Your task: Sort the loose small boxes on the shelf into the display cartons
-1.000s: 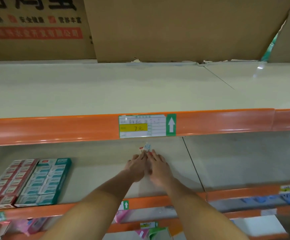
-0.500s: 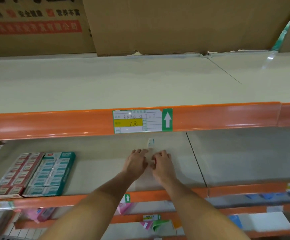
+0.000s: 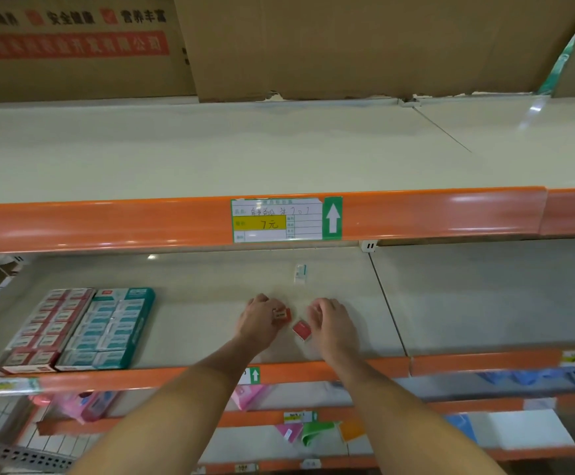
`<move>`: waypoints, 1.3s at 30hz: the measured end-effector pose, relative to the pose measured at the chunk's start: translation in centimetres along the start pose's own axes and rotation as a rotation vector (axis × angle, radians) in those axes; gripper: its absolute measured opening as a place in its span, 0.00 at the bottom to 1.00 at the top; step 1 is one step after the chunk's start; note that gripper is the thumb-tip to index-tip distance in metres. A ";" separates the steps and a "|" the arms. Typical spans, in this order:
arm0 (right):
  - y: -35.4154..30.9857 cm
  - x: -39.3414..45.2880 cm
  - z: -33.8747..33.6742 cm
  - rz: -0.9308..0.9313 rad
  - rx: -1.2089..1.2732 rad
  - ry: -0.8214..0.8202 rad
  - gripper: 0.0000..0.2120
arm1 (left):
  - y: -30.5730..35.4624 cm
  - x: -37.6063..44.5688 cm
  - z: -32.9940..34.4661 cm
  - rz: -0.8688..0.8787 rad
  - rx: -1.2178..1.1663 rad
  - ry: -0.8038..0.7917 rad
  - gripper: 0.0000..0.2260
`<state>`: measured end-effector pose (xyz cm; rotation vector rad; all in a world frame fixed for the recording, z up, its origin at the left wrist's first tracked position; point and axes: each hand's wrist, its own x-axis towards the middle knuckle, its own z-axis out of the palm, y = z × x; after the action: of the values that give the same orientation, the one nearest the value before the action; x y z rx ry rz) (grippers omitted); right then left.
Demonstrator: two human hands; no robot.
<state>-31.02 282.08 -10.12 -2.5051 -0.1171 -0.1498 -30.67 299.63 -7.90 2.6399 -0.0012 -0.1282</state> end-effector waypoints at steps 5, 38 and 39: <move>0.6 -0.9 0.1 -0.149 -0.075 -0.165 0.23 | -0.1 -0.2 0.0 0.003 0.002 -0.017 0.16; -2.9 -0.6 1.4 -0.092 -0.124 -0.108 0.13 | -2.5 -1.2 -2.2 0.070 0.040 0.066 0.14; -3.5 -0.6 1.6 -0.102 -0.134 -0.106 0.12 | -2.9 -1.2 -2.6 0.069 0.034 0.075 0.14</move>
<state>-31.87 285.80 -9.43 -2.6420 -0.2872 -0.0679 -31.74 303.46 -6.91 2.6734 -0.0702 -0.0064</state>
